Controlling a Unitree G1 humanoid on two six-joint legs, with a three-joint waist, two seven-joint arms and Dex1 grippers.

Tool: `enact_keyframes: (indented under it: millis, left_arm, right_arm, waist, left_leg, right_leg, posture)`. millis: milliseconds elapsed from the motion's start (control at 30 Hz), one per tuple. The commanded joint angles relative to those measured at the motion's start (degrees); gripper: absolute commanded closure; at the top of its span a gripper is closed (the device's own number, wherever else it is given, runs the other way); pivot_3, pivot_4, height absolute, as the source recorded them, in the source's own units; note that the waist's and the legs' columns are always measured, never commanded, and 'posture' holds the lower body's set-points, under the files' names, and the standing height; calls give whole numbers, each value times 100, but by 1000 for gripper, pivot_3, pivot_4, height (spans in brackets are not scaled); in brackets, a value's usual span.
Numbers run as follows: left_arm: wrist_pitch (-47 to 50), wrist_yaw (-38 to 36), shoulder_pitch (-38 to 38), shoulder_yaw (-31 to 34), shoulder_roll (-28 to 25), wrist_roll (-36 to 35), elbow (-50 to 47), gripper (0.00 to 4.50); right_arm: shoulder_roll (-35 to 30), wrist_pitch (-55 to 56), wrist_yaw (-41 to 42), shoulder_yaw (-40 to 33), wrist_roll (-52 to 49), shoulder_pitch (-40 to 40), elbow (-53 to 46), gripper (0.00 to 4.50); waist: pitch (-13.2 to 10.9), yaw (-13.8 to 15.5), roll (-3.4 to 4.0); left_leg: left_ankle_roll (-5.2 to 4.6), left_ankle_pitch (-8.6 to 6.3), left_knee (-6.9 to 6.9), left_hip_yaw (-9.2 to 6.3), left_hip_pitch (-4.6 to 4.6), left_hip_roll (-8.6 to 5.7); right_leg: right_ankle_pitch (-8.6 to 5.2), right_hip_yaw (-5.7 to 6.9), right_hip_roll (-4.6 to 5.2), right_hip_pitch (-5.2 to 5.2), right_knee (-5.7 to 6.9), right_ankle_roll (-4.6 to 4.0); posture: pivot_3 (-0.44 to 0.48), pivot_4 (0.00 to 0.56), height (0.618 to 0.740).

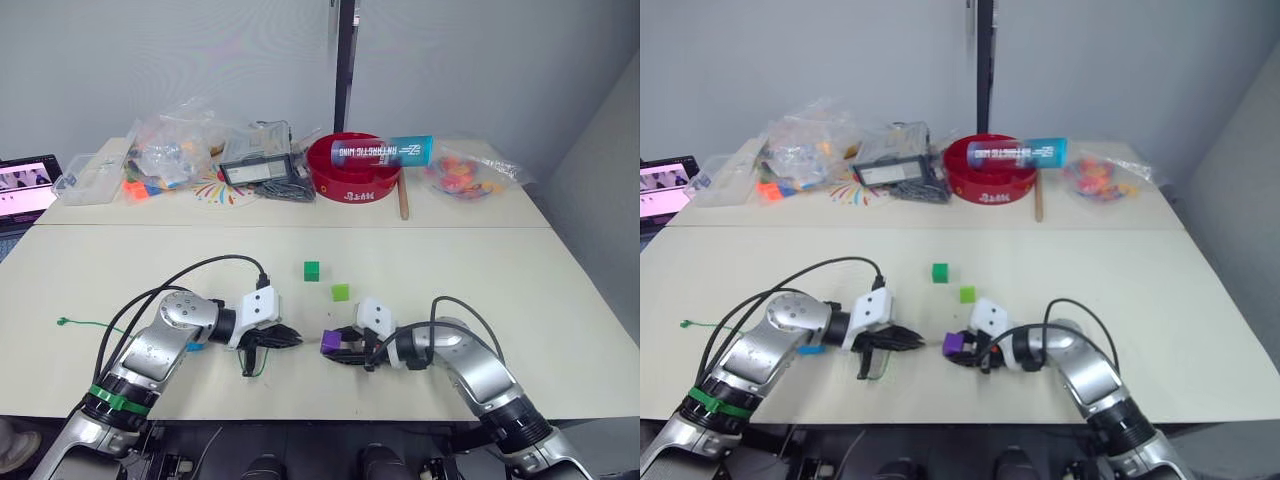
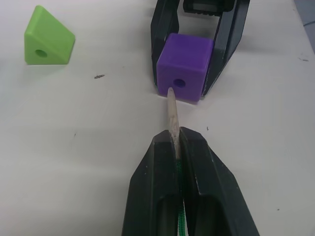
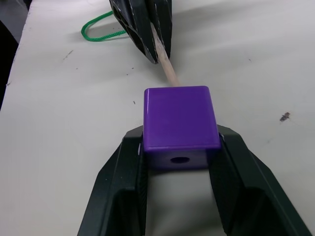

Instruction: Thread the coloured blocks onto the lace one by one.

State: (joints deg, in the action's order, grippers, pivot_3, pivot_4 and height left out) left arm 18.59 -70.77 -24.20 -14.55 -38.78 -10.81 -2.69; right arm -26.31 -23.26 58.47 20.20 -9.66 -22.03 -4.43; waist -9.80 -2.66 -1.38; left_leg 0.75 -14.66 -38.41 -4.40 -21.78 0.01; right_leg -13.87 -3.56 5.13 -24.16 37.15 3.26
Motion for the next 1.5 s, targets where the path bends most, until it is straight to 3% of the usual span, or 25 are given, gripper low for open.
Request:
enact_keyframes:
  millis: [33, 533, 1067, 1500]
  left_arm:
    - [-79, -55, -114, -48, 0, -1, -121, 4500]
    - [177, -40, -224, -222, 216, 59, -427, 4500]
    - [522, 23, 55, 22, -22, -115, -970, 4500]
    - [394, 53, 48, -346, 536, 32, -406, 4500]
  right_arm:
    - [61, -8, 96, 206, 34, -82, -46, 3312]
    - [124, -88, 129, 311, 151, -250, 48, 3312]
    - [206, -86, 115, 362, 213, -249, 86, 3312]
    - [252, -123, 92, 374, 254, -269, 130, 3312]
  waist:
    - [0, 0, 0]
    - [0, 6, 0]
    - [0, -13, 0]
    - [3, 15, -4]
  left_leg:
    - [0, 0, 0, 0, 0, 0]
    - [0, 0, 0, 0, 1, -1]
    - [0, 0, 0, 0, 2, 2]
    - [0, 0, -1, 1, 15, 1]
  right_leg:
    - [0, 0, 0, 0, 0, 0]
    - [0, 0, 1, 2, 0, 0]
    - [0, 0, -2, 0, 1, 0]
    - [0, 0, 0, 17, -1, 0]
  posture:
    - [0, 150, 731]
    - [0, 150, 731]
    - [0, 150, 731]
    - [0, 150, 731]
